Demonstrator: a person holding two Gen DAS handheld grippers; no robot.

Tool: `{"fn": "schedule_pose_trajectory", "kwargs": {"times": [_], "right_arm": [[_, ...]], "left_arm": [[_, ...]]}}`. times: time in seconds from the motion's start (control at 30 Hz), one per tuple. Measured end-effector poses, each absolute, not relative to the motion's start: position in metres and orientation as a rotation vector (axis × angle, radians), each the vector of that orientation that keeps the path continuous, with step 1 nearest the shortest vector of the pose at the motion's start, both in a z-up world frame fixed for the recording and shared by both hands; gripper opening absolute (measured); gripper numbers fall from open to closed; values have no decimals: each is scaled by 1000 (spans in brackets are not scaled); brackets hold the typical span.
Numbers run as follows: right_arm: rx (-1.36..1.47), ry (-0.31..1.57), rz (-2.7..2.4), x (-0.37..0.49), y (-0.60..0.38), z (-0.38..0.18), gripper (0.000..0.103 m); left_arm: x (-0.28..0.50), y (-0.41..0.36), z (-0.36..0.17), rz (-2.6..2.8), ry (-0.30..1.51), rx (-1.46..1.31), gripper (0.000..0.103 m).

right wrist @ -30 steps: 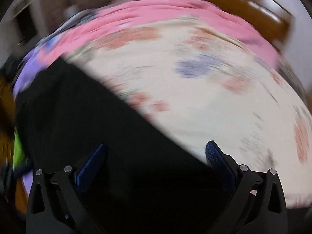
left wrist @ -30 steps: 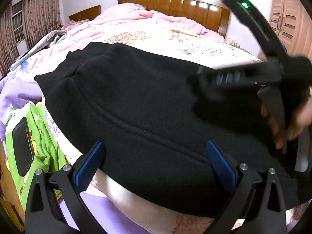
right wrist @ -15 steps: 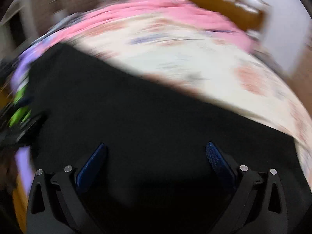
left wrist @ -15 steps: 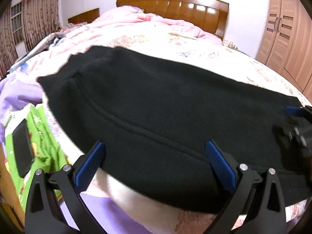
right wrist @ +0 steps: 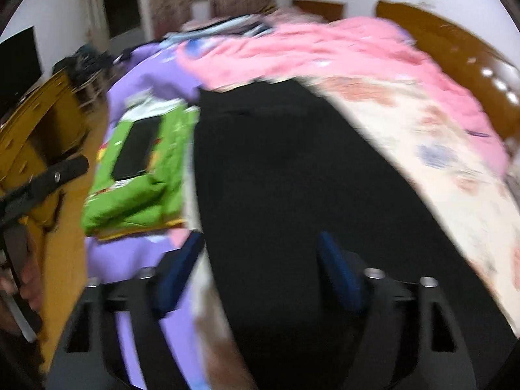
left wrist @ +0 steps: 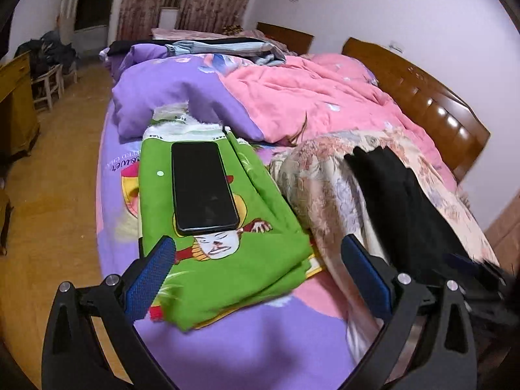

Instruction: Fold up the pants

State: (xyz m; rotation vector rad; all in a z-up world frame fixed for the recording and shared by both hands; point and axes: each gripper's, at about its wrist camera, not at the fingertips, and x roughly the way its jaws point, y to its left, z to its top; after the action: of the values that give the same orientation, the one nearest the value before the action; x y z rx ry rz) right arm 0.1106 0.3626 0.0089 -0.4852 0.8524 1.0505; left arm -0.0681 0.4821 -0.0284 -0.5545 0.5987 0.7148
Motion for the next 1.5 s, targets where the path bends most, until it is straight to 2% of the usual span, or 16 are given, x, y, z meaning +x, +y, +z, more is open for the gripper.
{"fn": "schedule_pose_trajectory", "kwargs": {"times": [0.4,0.47,0.57,0.73,0.93,1.07,1.1,1.17,1.2,1.23,1.3,1.33,1.37,1.4,1.43,1.5], "right_arm": [[-767,661,982,105,382,-21,69],[-693,677,991,111,375,-15,53],[-487,760,1065,134,358,-1,37],[-169,899,1158,172,334,1,31],[-78,894,1199,177,327,-4,31],[-23,884,1217,180,319,1,30],[-13,881,1223,181,318,2,30],[-7,875,1233,182,314,5,30],[-18,870,1234,182,314,7,30],[-40,869,1228,179,313,10,32],[-33,906,1223,177,303,17,37],[-13,907,1211,177,294,20,54],[6,897,1181,177,282,24,79],[15,895,1115,177,264,29,85],[12,919,1079,177,253,29,85],[-11,981,999,177,231,23,85]], "left_arm": [[-44,464,-42,557,635,-564,101],[-41,463,-42,543,636,-572,101],[-36,463,-38,507,625,-598,101],[-13,476,-33,304,587,-763,101],[66,482,-38,1,572,-955,101],[106,485,-48,-8,606,-1013,100],[113,488,-51,8,604,-1024,99],[122,494,-54,10,589,-1053,89],[128,497,-54,5,578,-1064,80],[134,500,-53,10,578,-1059,74],[145,504,-52,26,610,-1041,69],[147,509,-53,40,631,-1032,64],[151,510,-56,62,655,-1019,60],[150,514,-57,76,664,-1006,51],[149,516,-58,83,668,-991,46],[145,520,-62,65,652,-995,42]]}}
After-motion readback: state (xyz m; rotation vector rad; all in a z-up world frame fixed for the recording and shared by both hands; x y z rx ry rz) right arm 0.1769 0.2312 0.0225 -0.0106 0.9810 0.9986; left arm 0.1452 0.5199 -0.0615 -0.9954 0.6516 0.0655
